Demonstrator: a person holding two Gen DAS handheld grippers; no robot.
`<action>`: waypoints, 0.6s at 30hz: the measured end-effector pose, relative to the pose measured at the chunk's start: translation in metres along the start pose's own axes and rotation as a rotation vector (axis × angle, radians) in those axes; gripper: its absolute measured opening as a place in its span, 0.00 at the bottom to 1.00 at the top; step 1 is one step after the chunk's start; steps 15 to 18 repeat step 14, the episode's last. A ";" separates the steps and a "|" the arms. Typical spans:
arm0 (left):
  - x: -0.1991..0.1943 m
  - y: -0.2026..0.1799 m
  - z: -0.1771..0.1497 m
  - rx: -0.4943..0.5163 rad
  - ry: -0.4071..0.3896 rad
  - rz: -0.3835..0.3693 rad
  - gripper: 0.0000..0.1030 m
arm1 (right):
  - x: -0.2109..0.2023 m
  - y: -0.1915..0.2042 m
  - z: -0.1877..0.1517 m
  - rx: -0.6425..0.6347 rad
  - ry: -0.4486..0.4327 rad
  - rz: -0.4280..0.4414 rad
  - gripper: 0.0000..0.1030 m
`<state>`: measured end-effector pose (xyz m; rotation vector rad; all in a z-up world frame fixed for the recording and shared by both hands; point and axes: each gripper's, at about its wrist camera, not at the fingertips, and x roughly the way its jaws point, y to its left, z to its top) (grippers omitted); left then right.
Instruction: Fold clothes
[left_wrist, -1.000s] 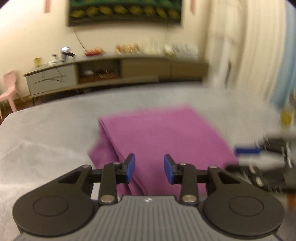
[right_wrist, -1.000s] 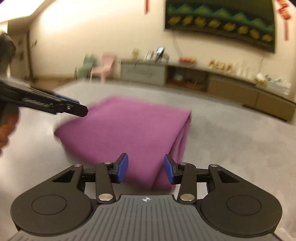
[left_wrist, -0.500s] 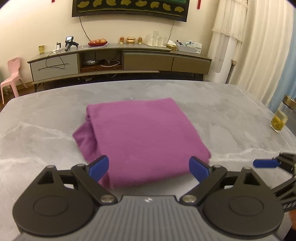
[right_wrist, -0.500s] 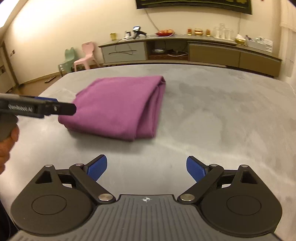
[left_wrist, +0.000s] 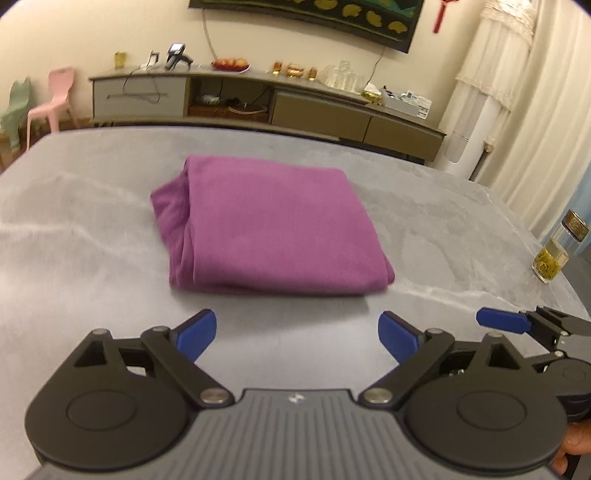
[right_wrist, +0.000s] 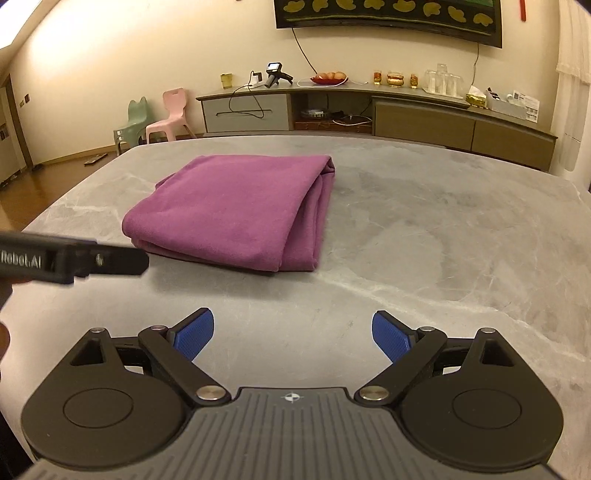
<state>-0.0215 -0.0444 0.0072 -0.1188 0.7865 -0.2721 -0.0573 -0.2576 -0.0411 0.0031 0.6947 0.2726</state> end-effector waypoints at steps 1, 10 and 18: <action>-0.001 -0.002 -0.001 0.000 -0.003 0.002 0.99 | 0.000 0.001 0.001 -0.004 -0.004 0.001 0.90; -0.005 -0.020 -0.007 0.013 -0.021 -0.021 1.00 | -0.002 0.007 -0.002 -0.037 -0.015 -0.001 0.90; -0.007 -0.026 -0.008 0.027 -0.036 -0.034 1.00 | -0.001 0.008 -0.003 -0.050 -0.014 -0.005 0.90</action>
